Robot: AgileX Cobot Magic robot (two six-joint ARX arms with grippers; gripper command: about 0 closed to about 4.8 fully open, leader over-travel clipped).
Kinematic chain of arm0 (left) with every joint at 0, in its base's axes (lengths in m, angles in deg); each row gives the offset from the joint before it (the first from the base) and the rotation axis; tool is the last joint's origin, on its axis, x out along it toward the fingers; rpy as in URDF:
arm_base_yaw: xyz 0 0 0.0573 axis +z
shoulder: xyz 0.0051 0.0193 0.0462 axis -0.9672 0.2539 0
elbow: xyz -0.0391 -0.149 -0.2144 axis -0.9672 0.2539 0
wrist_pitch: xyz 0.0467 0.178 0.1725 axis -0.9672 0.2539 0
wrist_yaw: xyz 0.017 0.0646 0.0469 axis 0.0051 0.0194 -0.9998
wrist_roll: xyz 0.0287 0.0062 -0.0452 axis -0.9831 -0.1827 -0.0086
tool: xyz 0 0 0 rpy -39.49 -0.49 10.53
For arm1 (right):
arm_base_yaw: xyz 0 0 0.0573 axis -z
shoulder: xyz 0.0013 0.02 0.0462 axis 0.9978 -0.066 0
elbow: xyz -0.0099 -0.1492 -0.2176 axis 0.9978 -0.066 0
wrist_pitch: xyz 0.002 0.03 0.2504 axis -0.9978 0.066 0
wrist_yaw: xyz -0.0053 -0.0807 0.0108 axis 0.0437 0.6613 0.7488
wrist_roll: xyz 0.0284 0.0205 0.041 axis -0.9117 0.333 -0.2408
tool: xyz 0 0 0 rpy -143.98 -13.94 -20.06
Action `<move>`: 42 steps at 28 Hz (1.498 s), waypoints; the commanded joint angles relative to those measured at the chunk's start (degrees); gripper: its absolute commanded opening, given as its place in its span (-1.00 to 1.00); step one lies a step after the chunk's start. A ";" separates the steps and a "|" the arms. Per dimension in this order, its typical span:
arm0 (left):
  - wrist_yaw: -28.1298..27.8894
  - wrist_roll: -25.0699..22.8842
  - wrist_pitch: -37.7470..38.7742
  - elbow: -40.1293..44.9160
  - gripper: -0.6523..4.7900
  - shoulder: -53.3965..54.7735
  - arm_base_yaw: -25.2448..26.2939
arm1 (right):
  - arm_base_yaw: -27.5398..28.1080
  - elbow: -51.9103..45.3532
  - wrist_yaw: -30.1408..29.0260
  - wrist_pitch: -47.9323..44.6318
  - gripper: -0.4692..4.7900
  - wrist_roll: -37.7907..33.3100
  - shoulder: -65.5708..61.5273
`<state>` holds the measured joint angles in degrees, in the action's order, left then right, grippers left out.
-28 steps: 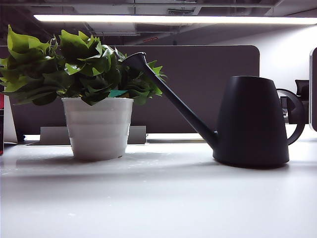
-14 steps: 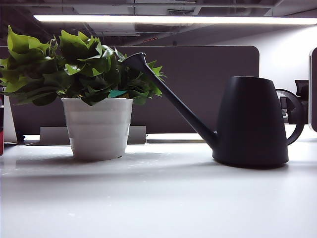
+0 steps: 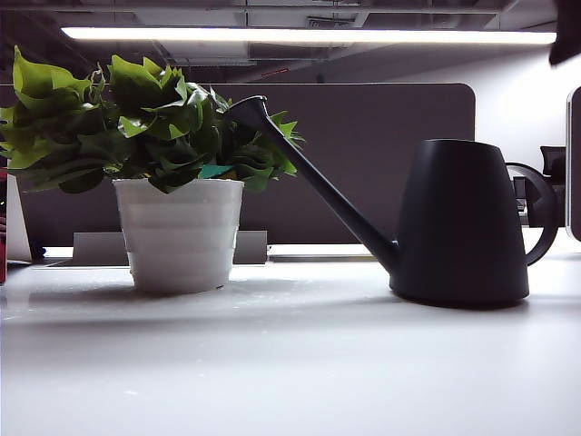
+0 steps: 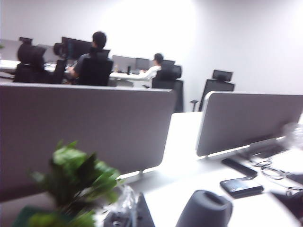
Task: Pick up the watering can from the table, water the potted plant, and put the can back.
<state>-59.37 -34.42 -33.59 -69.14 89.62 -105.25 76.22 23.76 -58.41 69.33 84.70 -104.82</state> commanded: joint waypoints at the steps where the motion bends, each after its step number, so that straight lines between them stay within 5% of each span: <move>1: -5.64 -3.13 1.99 -3.45 -0.78 3.50 -7.48 | 1.46 -1.75 -0.20 -4.46 1.00 1.81 -3.37; 9: -14.82 -6.97 16.33 -11.08 -0.78 14.19 -18.18 | 5.38 -2.73 -0.31 -15.98 1.00 1.84 -15.04; 42: -14.19 -6.69 27.82 -13.60 -0.78 20.17 -18.21 | 7.96 -1.57 -3.34 -49.00 1.00 7.85 -43.04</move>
<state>-73.80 -40.98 -6.54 -82.56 109.99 -123.48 84.09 21.27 -62.02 22.40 92.52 -147.38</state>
